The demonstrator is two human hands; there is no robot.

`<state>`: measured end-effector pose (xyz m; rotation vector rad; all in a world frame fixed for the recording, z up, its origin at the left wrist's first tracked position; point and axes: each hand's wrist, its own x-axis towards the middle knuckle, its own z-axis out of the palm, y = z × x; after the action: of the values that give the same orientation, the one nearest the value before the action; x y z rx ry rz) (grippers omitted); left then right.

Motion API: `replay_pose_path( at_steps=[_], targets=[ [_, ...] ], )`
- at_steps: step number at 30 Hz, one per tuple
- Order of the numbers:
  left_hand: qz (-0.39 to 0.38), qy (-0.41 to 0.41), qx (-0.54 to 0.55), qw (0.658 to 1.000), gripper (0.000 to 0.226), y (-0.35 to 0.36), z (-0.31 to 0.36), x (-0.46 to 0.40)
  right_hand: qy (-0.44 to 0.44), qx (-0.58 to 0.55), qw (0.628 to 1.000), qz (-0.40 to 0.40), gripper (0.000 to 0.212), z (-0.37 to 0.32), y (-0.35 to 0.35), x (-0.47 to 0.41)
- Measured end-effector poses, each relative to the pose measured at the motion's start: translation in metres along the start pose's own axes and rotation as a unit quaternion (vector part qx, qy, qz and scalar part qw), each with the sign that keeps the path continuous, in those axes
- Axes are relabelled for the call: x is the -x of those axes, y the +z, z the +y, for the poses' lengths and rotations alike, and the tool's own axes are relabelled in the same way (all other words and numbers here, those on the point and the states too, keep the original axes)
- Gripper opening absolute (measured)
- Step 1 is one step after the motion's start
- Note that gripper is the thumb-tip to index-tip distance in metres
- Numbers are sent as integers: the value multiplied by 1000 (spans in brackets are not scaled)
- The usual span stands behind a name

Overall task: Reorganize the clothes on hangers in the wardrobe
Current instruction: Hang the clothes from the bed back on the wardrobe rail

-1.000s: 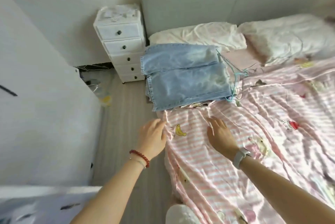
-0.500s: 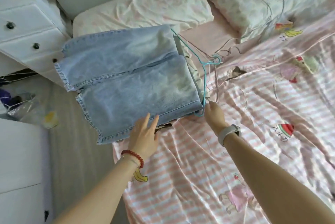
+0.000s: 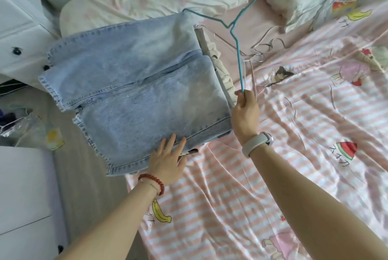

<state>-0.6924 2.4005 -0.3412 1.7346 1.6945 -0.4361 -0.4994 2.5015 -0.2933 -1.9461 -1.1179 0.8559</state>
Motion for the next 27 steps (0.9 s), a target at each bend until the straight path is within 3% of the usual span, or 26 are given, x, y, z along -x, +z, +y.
replay_pose_path(
  at_steps=[2,4,8,12,16,22,27],
  targets=[
    [-12,14,33,999,54,-11,-2,3,-44,-10,999,22,24,-9,2,9],
    [25,34,95,995,53,-26,-3,13,-88,-21,995,36,33,-21,2,16],
    [204,37,168,964,48,-81,-13,41,-130,-44,990,41,49,-50,-6,32],
    [374,48,165,911,54,-166,-23,86,-204,-89,975,17,40,-89,-21,64],
    [498,59,135,855,63,-249,-25,142,-291,-89,953,3,35,-135,-40,97],
    [563,24,50,825,60,-302,-30,224,-438,-102,893,-27,28,-196,-73,137],
    [609,38,22,792,25,-303,-46,292,-534,-59,843,-16,37,-224,-87,166]
  ],
)
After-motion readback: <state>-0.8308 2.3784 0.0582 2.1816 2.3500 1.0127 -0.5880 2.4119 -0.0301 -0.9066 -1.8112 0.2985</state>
